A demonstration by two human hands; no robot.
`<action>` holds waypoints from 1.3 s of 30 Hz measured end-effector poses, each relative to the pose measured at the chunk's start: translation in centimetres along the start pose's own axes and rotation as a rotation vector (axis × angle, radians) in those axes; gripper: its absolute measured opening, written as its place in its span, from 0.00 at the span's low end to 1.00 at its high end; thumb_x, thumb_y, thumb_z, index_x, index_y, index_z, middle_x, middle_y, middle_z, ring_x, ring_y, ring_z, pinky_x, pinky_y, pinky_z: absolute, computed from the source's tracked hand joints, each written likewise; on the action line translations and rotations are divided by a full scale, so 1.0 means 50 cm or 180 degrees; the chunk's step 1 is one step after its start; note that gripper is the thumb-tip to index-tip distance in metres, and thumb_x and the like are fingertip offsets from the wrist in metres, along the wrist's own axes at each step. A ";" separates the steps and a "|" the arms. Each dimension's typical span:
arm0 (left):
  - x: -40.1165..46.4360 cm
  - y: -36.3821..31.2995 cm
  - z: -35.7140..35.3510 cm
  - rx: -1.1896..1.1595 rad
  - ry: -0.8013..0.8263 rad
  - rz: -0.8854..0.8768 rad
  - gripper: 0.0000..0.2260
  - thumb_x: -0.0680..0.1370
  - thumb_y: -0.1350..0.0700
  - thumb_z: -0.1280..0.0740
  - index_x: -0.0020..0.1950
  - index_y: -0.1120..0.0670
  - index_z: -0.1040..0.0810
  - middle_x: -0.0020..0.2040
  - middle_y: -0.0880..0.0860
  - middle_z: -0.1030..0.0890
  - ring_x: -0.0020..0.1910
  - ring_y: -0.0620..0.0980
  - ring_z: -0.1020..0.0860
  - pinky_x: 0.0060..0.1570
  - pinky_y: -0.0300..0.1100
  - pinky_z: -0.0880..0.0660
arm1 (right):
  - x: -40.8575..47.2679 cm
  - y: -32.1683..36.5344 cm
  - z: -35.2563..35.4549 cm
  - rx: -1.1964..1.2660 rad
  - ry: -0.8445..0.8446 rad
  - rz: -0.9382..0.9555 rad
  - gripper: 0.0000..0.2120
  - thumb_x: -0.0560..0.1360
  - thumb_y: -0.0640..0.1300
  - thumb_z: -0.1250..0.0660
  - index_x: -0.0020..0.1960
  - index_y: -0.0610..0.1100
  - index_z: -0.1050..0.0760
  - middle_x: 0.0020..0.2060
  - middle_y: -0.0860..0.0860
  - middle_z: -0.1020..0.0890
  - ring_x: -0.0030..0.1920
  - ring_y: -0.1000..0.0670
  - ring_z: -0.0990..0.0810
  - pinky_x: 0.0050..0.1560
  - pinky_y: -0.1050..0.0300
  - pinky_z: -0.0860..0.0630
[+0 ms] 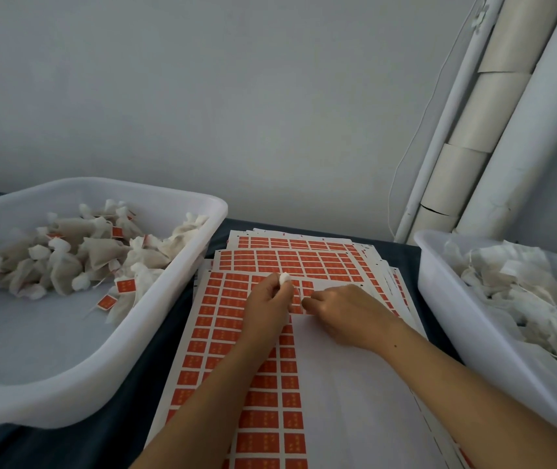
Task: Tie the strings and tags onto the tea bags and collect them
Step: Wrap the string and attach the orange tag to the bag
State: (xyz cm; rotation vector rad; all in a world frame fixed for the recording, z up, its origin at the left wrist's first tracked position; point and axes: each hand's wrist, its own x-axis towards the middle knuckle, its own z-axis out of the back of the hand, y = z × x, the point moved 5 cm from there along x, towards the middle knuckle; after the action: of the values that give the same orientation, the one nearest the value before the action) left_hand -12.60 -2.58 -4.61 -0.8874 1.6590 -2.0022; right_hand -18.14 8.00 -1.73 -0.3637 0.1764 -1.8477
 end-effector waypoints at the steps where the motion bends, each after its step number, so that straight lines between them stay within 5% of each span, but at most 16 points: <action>1: -0.001 -0.001 -0.001 -0.0002 0.0006 0.0005 0.14 0.81 0.54 0.41 0.36 0.50 0.27 0.31 0.45 0.25 0.27 0.39 0.27 0.27 0.25 0.33 | 0.001 -0.002 0.000 0.0041 -0.0072 -0.0031 0.18 0.78 0.44 0.38 0.67 0.50 0.32 0.63 0.51 0.24 0.55 0.48 0.20 0.58 0.57 0.26; 5: -0.004 -0.001 0.001 -0.0093 -0.0026 0.0007 0.15 0.81 0.55 0.42 0.35 0.52 0.27 0.30 0.47 0.26 0.26 0.36 0.28 0.26 0.25 0.32 | 0.011 -0.017 -0.004 0.0358 -0.0395 -0.0452 0.17 0.80 0.46 0.41 0.68 0.50 0.33 0.62 0.52 0.23 0.54 0.50 0.20 0.56 0.62 0.26; 10: 0.002 0.004 0.004 -0.0195 -0.0123 0.0224 0.15 0.82 0.56 0.42 0.36 0.54 0.27 0.30 0.49 0.26 0.23 0.36 0.29 0.23 0.24 0.34 | 0.011 -0.024 -0.017 0.1322 -0.0754 -0.1305 0.09 0.78 0.49 0.39 0.56 0.49 0.28 0.51 0.54 0.19 0.43 0.54 0.19 0.40 0.76 0.35; 12: 0.003 0.005 0.003 -0.0335 -0.0127 0.0337 0.14 0.81 0.55 0.41 0.37 0.56 0.25 0.30 0.49 0.26 0.23 0.38 0.29 0.24 0.27 0.33 | 0.011 -0.028 -0.022 0.1777 -0.0899 -0.1632 0.02 0.78 0.48 0.39 0.49 0.50 0.29 0.47 0.53 0.19 0.38 0.57 0.22 0.37 0.76 0.35; 15: 0.002 0.002 0.003 -0.0518 -0.0083 0.0457 0.12 0.81 0.56 0.40 0.39 0.56 0.23 0.32 0.51 0.24 0.29 0.43 0.28 0.31 0.33 0.29 | 0.016 -0.034 -0.029 0.2222 -0.0993 -0.2039 0.06 0.76 0.51 0.35 0.43 0.51 0.30 0.38 0.56 0.22 0.33 0.59 0.25 0.34 0.73 0.34; 21: -0.008 -0.014 0.014 -0.0983 0.0058 0.0447 0.09 0.79 0.57 0.36 0.39 0.55 0.22 0.31 0.50 0.24 0.30 0.45 0.27 0.31 0.33 0.27 | 0.022 -0.033 -0.035 0.2627 -0.1148 -0.2238 0.07 0.74 0.44 0.31 0.45 0.51 0.29 0.40 0.57 0.24 0.36 0.58 0.24 0.36 0.73 0.31; 25: -0.012 -0.019 0.015 -0.0942 0.0063 0.0458 0.08 0.78 0.54 0.35 0.40 0.52 0.20 0.32 0.45 0.19 0.32 0.41 0.22 0.32 0.31 0.27 | -0.002 -0.035 -0.011 0.3254 -0.2076 -0.2400 0.07 0.75 0.42 0.33 0.44 0.53 0.28 0.39 0.57 0.21 0.34 0.59 0.20 0.31 0.75 0.28; 31: -0.012 -0.018 0.019 -0.0977 0.0075 0.0476 0.07 0.78 0.53 0.34 0.42 0.51 0.19 0.37 0.42 0.17 0.40 0.38 0.19 0.36 0.32 0.27 | -0.048 -0.061 0.012 0.3538 -0.3051 -0.2782 0.13 0.75 0.43 0.33 0.57 0.54 0.26 0.42 0.63 0.22 0.43 0.60 0.21 0.41 0.73 0.30; 39: -0.014 -0.020 0.007 -0.1061 0.0274 0.0497 0.07 0.77 0.55 0.34 0.44 0.54 0.18 0.36 0.51 0.17 0.28 0.45 0.22 0.33 0.37 0.23 | -0.080 -0.052 -0.012 0.4237 -0.3122 -0.2965 0.06 0.73 0.44 0.31 0.42 0.55 0.23 0.40 0.64 0.19 0.43 0.56 0.18 0.36 0.73 0.25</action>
State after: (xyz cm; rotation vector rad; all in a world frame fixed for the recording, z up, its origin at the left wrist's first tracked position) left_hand -11.74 -2.14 -3.75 -0.7585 2.0825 -1.7108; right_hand -19.64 12.57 -2.16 -0.3460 -2.0609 -1.9370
